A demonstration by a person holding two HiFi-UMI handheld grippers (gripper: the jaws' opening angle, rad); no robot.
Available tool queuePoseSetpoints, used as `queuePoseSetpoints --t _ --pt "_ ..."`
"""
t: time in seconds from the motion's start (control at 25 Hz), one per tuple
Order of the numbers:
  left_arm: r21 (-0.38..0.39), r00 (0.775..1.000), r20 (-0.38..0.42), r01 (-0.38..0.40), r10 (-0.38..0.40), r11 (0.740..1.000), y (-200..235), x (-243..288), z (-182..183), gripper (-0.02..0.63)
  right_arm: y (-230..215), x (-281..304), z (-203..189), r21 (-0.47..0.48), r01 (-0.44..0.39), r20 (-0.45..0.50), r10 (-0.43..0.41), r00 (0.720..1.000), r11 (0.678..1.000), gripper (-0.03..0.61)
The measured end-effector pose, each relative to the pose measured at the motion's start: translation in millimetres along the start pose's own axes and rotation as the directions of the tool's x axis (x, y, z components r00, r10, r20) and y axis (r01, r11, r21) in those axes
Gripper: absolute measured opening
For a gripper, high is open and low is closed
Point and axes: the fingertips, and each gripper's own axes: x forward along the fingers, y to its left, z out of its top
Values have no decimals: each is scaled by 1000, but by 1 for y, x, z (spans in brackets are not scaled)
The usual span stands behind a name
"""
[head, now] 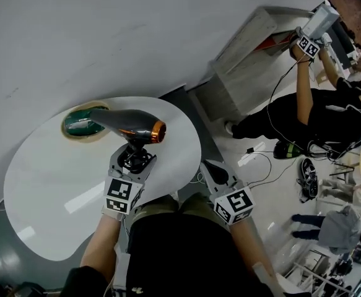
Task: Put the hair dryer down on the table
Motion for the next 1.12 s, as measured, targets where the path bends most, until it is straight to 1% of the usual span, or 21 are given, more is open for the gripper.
queuePoseSetpoints --t 0.12,0.32,0.52,0.64,0.88,1.12 --pt "-6 999 -37 16 -16 1000 1 10 -11 324 2 0 -1 8 8 -12 -8 1000 1000 15" --pt "-10 994 -95 54 -55 998 2 40 -35 324 -9 7 -10 25 37 -33 -36 999 999 15" --pt "27 983 -157 100 -95 995 -4 61 -55 324 -14 7 -22 47 67 -57 -65 996 997 15" --pt "30 976 -187 119 -111 992 -7 73 -65 324 -19 4 -27 64 89 -68 -85 994 994 15" --pt "34 959 -261 125 -112 992 -2 95 -87 324 -22 5 -35 80 116 -91 -109 990 990 15" --pt "6 937 -333 112 -104 994 4 106 -107 325 -22 2 -44 96 135 -109 -124 986 986 15"
